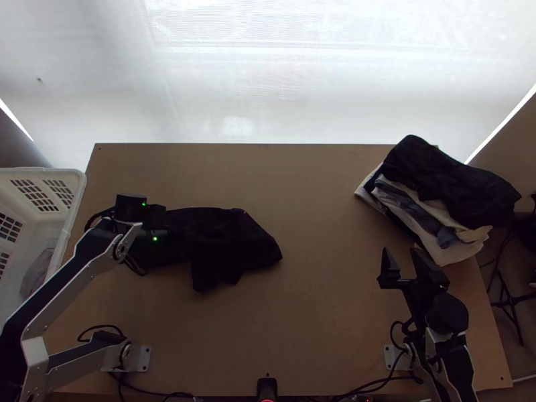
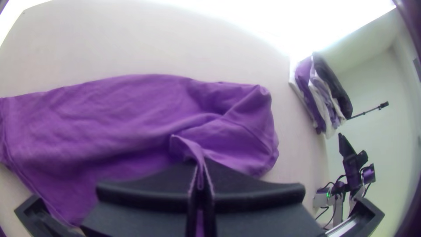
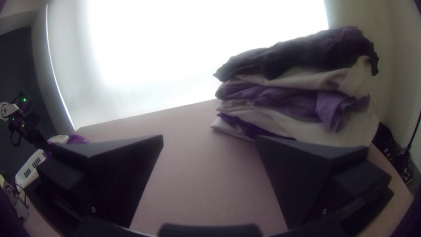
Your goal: Fold the t-shirt
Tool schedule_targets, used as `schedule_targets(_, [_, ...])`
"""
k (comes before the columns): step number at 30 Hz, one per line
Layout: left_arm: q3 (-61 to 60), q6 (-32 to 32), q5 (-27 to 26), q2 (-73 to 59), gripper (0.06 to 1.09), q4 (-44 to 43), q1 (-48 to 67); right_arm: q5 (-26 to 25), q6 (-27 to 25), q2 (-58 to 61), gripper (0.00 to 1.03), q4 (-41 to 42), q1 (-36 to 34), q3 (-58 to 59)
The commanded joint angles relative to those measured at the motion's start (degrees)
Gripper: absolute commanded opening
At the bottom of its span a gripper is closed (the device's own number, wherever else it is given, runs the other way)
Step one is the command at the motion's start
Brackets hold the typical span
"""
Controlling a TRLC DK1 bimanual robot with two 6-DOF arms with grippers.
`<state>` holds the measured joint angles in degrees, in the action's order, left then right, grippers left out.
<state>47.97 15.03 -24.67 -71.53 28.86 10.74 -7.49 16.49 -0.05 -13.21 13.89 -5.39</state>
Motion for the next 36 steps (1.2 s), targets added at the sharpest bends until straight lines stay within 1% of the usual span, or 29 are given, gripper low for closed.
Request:
schedule_targets(1, [5.47,1.15,-0.03,-2.83,0.09,1.64,-4.15,0.1,0.47,-0.12,0.98,-0.32,2.28,-0.06])
schedule_targets(4, [6.62,1.41,0.06,-2.92,0.1,1.81,-4.33,0.02,-0.23,-0.12,0.98,1.96,2.55,-0.06])
schedule_targets(5, [6.88,1.41,0.06,-2.92,0.14,1.64,-4.24,0.02,-0.41,-0.03,0.98,2.84,2.19,-0.06])
schedule_targets(6, [6.79,1.58,0.06,-2.92,0.34,0.76,-4.15,0.1,-0.49,-0.12,0.98,3.02,2.11,-0.15])
schedule_targets(7, [6.88,1.76,-0.03,-3.0,0.59,0.32,-3.8,0.1,-0.93,-0.03,0.98,3.02,2.19,-0.24])
schedule_targets(8, [7.05,2.02,-0.03,-3.27,0.91,-0.12,-3.18,0.1,-1.37,-0.03,0.98,3.02,2.02,-0.33])
schedule_targets(9, [7.32,2.9,-0.03,-3.8,1.06,-0.74,-2.39,0.45,-1.99,-0.03,0.98,3.02,1.84,-0.59])
schedule_targets(13, [7.58,5.01,-0.03,-4.41,1.05,-1.0,-0.81,3.18,-2.6,-0.03,0.98,3.28,3.25,-1.12])
schedule_targets(16, [7.67,6.51,-0.03,-4.41,1.05,-1.18,-0.9,4.59,-2.52,0.32,0.98,3.46,5.89,-3.14])
schedule_targets(17, [7.76,6.77,-0.03,-4.32,1.05,-1.18,-1.07,5.11,-2.43,1.29,0.98,1.61,6.59,-4.46])
schedule_targets(19, [8.11,6.86,-0.03,-4.32,1.05,-1.18,-1.16,7.75,-0.85,3.13,0.98,-0.32,6.68,-5.42])
schedule_targets(20, [8.2,6.86,-0.03,-4.32,1.05,-1.18,-1.34,7.75,-0.67,4.01,0.98,-0.15,6.5,-5.42])
schedule_targets(23, [8.46,6.86,0.06,-4.59,1.05,-1.18,-1.69,7.66,-0.76,5.42,0.98,3.9,6.24,-5.42])
schedule_targets(25, [8.64,6.86,0.06,-4.94,1.05,-1.18,-1.78,7.75,-0.76,8.14,0.98,4.78,6.15,-7.27])
schedule_targets(27, [8.72,6.95,-0.03,-4.94,1.05,-1.18,-2.22,7.84,-0.06,13.68,0.98,6.01,5.71,-9.99])
schedule_targets(29, [8.81,6.77,0.06,-4.85,1.05,-1.18,-2.83,7.84,0.21,21.68,0.98,7.24,4.57,-13.68])
schedule_targets(32, [8.81,6.59,0.06,-4.5,1.05,-1.0,-4.59,8.54,0.21,36.53,0.98,6.88,4.3,-21.86])
schedule_targets(36, [9.25,5.72,0.06,-4.85,1.05,-1.0,-8.98,8.98,0.38,51.29,0.98,6.27,4.22,-33.46])
